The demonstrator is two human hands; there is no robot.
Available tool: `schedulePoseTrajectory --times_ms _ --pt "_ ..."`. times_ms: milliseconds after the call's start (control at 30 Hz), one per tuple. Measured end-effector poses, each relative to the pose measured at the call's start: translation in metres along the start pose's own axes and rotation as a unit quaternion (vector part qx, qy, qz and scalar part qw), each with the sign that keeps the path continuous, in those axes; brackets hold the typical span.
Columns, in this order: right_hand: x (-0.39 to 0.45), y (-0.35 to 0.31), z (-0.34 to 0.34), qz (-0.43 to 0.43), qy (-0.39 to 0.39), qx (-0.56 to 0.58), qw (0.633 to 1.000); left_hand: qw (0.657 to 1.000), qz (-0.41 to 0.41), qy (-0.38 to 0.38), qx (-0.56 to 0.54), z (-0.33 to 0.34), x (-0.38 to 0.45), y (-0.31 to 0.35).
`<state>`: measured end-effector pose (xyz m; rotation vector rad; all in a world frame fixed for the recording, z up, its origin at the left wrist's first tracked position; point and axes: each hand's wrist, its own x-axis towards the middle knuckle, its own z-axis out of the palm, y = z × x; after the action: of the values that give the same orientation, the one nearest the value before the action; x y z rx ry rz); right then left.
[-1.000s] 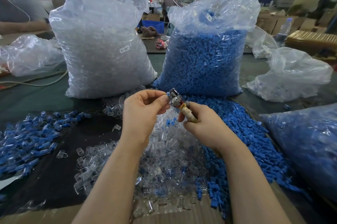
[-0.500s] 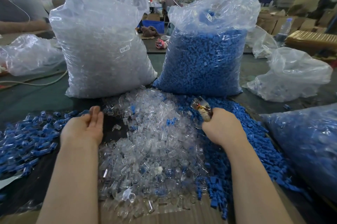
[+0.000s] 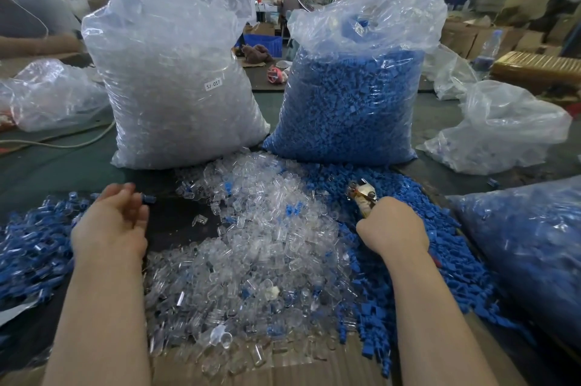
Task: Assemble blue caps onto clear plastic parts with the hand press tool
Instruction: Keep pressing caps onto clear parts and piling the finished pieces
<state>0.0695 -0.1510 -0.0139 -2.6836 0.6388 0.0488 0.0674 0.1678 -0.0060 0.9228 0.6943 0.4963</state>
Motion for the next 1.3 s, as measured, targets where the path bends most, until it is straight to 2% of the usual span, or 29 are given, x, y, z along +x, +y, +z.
schedulePoseTrajectory --times_ms 33,100,200,267,333,400,500,600,667,767,867,1000,1167,1300 --pt "0.0 0.0 0.0 0.0 0.0 0.0 1.0 0.997 0.004 -0.037 0.075 0.005 0.004 -0.002" --pt "-0.001 0.0 -0.001 0.0 0.001 0.0 1.0 0.954 0.04 -0.101 0.281 0.018 0.006 -0.005" --pt "-0.002 -0.001 -0.002 -0.001 -0.001 -0.007 1.0 0.84 0.103 -0.159 0.508 0.017 0.008 -0.023" --pt "-0.003 -0.003 -0.002 -0.004 -0.001 -0.012 1.0 0.76 0.132 -0.166 0.614 0.02 0.007 -0.028" --pt "-0.004 -0.003 -0.001 -0.007 -0.002 -0.015 1.0 0.706 0.142 -0.179 0.671 0.022 0.006 -0.03" --pt "-0.004 -0.003 -0.001 -0.009 -0.003 -0.015 1.0 0.686 0.149 -0.177 0.69 0.021 0.005 -0.032" --pt "-0.004 -0.003 -0.001 -0.012 -0.002 -0.013 1.0 0.675 0.164 -0.155 0.703 0.02 0.009 -0.033" --pt "-0.004 -0.003 -0.001 -0.017 0.0 -0.011 1.0 0.652 0.179 -0.167 0.718 0.021 0.003 -0.032" --pt "-0.004 -0.002 -0.001 -0.022 0.0 -0.008 1.0 0.653 0.19 -0.186 0.709 0.02 0.002 -0.032" --pt "-0.005 -0.003 -0.001 -0.025 -0.003 -0.006 1.0 0.676 0.195 -0.194 0.684 0.021 0.001 -0.033" --pt "-0.005 -0.003 -0.001 -0.024 -0.001 -0.008 1.0 0.676 0.172 -0.212 0.684 0.023 0.002 -0.033" --pt "-0.005 -0.002 -0.005 -0.016 0.029 -0.01 0.999 0.706 0.156 -0.245 0.645 0.024 0.002 -0.034" --pt "-0.004 0.0 -0.006 0.03 0.069 -0.023 0.997 0.679 0.139 -0.287 0.661 0.025 -0.003 -0.032" --pt "-0.002 0.003 -0.003 0.059 0.062 -0.025 0.996 0.672 0.134 -0.29 0.668 0.027 -0.005 -0.031"
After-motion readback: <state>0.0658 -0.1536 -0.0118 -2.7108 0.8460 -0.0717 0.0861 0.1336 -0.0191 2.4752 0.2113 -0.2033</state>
